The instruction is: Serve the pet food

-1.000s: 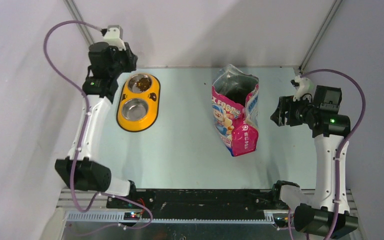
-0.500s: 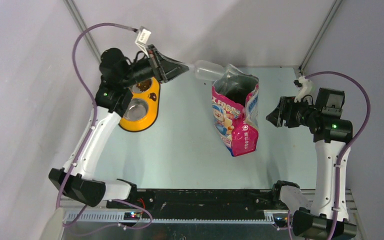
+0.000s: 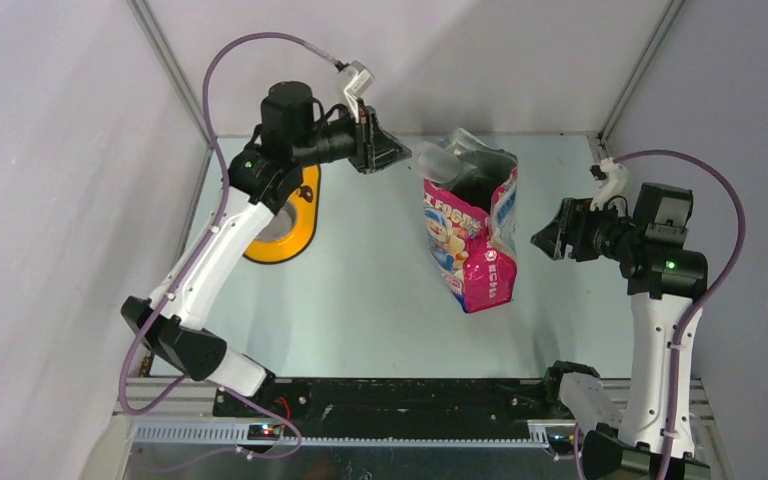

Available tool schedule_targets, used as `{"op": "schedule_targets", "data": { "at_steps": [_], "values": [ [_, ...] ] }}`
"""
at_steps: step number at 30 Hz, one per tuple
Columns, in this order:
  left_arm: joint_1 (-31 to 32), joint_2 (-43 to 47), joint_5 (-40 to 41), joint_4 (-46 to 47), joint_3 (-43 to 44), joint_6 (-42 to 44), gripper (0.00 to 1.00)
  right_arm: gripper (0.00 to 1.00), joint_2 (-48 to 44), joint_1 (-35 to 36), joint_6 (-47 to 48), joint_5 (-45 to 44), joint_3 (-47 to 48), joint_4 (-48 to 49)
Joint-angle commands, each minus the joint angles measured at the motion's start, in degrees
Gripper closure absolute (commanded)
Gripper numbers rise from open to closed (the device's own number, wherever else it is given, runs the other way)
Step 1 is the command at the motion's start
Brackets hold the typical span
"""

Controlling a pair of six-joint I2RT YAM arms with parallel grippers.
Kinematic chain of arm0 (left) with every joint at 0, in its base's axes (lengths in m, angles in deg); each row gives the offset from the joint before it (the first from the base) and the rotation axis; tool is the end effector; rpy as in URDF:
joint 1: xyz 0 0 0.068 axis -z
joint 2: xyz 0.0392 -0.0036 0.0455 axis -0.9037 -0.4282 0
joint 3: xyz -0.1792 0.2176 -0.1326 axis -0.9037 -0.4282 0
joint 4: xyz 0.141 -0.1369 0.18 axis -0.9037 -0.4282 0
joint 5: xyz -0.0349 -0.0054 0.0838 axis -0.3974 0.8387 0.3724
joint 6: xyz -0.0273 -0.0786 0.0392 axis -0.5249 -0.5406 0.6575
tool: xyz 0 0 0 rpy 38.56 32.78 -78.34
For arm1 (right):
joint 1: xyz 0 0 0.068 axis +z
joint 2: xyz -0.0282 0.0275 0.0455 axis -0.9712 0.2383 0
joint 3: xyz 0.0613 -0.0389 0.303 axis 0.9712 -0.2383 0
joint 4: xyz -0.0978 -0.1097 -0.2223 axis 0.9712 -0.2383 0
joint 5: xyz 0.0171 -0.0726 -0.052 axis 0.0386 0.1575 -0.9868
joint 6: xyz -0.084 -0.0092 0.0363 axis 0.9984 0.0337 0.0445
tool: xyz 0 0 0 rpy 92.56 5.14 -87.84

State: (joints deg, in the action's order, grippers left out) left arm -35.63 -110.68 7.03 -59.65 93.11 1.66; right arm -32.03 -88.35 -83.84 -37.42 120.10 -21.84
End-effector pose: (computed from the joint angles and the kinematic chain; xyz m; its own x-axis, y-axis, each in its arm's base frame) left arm 0.2901 -0.2188 0.5102 -0.3646 -0.0262 -0.9308 0.8483 0.4028 -0.3436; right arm 0.1719 0.0135 0.4031 -0.6216 0.1004 -0.7769 -0.3015 0.8847 0.3556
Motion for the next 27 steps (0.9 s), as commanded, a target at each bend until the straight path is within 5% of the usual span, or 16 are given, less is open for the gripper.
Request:
{"op": "schedule_targets", "data": {
  "at_steps": [1,8,17,27],
  "values": [
    [3.7,-2.88,11.61,-9.24,8.8,17.29,1.0,0.33,-0.78,-0.25,0.63,1.19,-0.15,-0.23],
    [9.02,-20.85,16.11,-33.99,41.77,21.8,1.0,0.33,-0.49,-0.25,0.81,1.88,-0.53,-0.09],
    [19.99,-29.64,39.17,-41.55,46.33,33.27,1.0,0.33,-0.54,-0.25,1.42,3.04,-2.81,-0.67],
    [23.19,-36.98,45.02,-39.73,44.11,27.04,1.0,0.32,-2.07,-0.25,0.52,4.21,-5.6,-0.35]
  ]
}}
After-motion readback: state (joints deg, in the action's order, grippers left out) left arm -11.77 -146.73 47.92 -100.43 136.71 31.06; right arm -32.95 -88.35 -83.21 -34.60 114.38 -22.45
